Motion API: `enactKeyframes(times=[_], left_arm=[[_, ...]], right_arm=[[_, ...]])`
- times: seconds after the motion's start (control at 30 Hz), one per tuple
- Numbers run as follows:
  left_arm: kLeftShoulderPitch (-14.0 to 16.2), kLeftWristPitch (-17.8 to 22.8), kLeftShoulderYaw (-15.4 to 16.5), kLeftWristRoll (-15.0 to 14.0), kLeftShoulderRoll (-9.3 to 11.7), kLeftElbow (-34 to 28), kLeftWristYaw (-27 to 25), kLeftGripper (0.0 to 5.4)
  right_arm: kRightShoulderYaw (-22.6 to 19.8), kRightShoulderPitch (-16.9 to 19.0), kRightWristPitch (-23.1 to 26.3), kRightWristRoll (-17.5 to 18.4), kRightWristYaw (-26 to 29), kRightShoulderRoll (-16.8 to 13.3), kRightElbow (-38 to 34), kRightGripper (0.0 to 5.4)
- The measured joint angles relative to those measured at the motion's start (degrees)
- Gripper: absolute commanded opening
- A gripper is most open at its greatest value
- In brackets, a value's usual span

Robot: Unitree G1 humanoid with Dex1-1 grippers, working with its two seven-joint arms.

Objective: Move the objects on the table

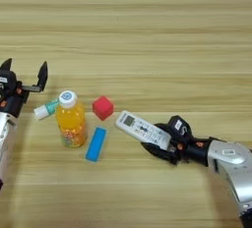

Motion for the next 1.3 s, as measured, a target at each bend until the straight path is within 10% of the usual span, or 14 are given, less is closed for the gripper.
enactKeyframes(times=[1.3], left_arm=[[-0.1,-0.1,0.2,-0.1,-0.1,0.4,-0.1,5.4]], right_arm=[[-2.7,-7.4,7.8,8.0,7.5,-5.9,-18.7,2.91]])
